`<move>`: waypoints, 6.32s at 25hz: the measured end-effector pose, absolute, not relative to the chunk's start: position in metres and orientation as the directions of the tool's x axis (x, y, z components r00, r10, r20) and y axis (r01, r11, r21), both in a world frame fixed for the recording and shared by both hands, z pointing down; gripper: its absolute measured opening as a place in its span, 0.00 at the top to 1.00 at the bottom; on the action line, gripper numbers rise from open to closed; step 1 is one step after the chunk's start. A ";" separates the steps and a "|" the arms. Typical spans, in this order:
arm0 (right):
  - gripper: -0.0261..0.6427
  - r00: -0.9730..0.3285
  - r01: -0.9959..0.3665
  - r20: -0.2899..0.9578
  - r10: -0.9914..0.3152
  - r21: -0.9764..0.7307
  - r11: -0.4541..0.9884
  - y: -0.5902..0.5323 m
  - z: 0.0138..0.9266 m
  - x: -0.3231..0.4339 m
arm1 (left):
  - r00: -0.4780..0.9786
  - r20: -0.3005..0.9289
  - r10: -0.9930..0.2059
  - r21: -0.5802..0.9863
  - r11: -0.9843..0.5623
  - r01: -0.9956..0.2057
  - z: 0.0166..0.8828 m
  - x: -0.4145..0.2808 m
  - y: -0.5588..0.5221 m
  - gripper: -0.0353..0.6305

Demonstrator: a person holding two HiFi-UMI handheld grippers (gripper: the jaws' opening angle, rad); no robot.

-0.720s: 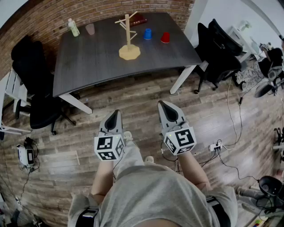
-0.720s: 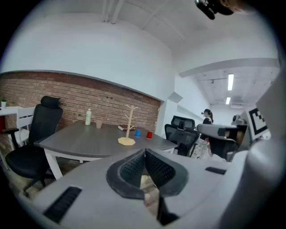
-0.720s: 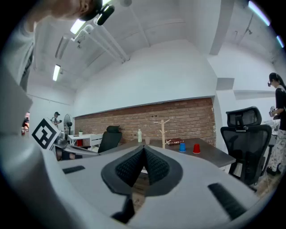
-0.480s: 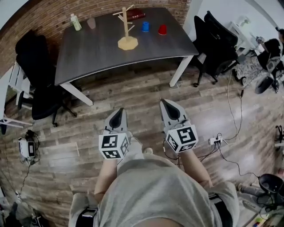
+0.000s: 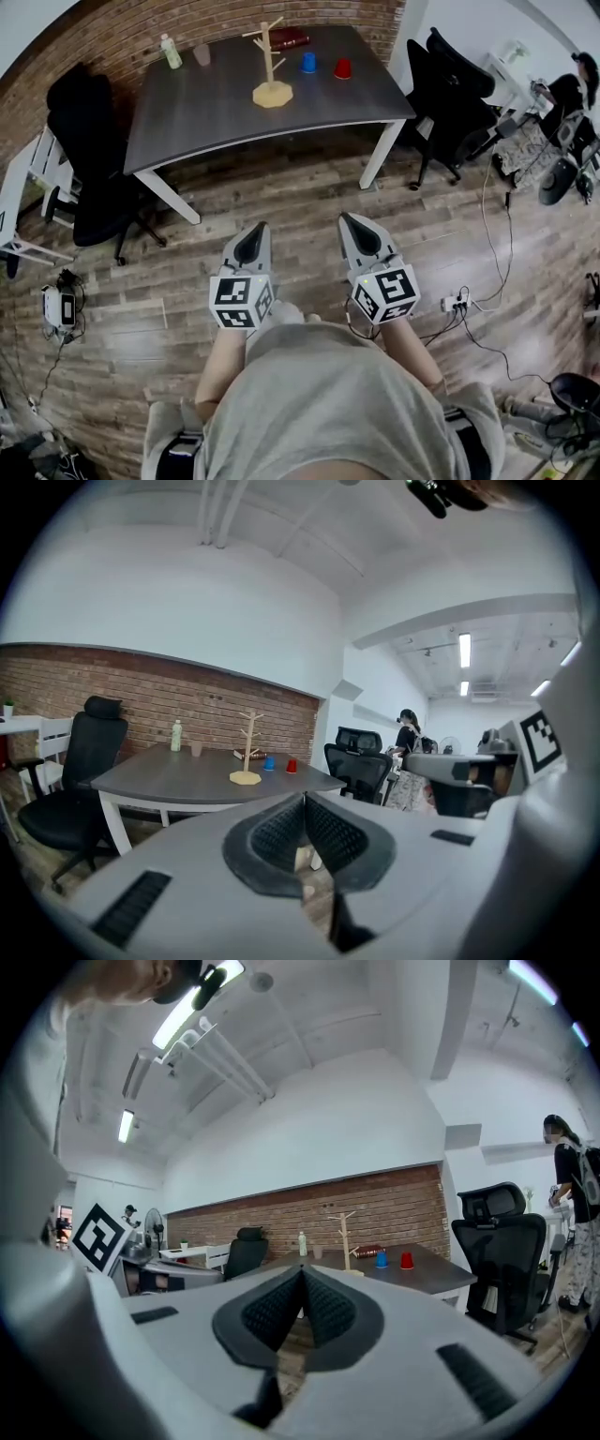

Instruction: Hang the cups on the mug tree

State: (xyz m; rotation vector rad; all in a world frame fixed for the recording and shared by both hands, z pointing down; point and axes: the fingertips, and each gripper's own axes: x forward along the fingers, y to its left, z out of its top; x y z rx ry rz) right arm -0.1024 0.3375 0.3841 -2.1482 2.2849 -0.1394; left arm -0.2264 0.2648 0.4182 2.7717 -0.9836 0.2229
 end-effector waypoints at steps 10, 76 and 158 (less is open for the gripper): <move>0.96 -0.056 -0.994 0.073 -0.996 -0.097 0.049 0.351 0.393 -0.090 | 0.771 0.206 -0.603 0.113 -0.768 -0.631 0.416 -0.217 0.286 0.93; 0.61 0.129 -0.982 0.159 -0.979 -0.116 -0.148 -0.050 0.415 0.090 | 0.847 0.262 -0.463 0.181 -0.839 -0.514 0.441 -0.059 -0.136 0.70; 0.64 0.045 -0.999 0.500 -0.865 0.026 -0.037 -0.288 0.604 0.391 | 0.788 0.419 -0.451 0.226 -0.789 -0.572 0.529 0.202 -0.247 0.70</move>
